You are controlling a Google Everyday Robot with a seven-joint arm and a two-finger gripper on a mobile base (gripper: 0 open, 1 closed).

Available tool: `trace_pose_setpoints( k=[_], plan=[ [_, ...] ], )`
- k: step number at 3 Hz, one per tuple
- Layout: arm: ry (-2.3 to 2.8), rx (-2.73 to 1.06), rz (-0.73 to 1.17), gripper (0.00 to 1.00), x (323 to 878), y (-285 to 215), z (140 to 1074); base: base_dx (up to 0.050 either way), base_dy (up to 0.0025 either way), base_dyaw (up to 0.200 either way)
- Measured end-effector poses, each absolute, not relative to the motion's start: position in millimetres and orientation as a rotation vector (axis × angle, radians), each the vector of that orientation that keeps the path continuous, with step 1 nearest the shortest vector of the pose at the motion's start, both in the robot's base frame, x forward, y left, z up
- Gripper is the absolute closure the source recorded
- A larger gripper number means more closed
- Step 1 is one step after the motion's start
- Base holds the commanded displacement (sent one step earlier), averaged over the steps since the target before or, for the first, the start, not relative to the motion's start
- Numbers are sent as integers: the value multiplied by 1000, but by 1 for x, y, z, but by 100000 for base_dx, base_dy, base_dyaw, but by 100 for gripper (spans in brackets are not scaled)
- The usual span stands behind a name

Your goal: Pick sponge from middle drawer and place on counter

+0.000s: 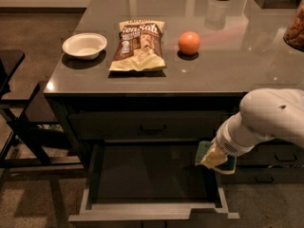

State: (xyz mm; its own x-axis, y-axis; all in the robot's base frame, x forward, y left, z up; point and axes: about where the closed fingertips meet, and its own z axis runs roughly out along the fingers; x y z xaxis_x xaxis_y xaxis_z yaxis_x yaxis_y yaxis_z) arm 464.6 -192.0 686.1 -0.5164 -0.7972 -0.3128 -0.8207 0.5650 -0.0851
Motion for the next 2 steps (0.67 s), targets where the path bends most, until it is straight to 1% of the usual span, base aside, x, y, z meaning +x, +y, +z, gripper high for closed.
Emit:
trace_pose_setpoints(
  k=[1, 2],
  plan=[
    [2468, -1294, 29, 100, 463, -212, 740, 0, 0, 0],
    [2468, -1294, 29, 100, 463, -212, 741, 0, 0, 0]
  ],
)
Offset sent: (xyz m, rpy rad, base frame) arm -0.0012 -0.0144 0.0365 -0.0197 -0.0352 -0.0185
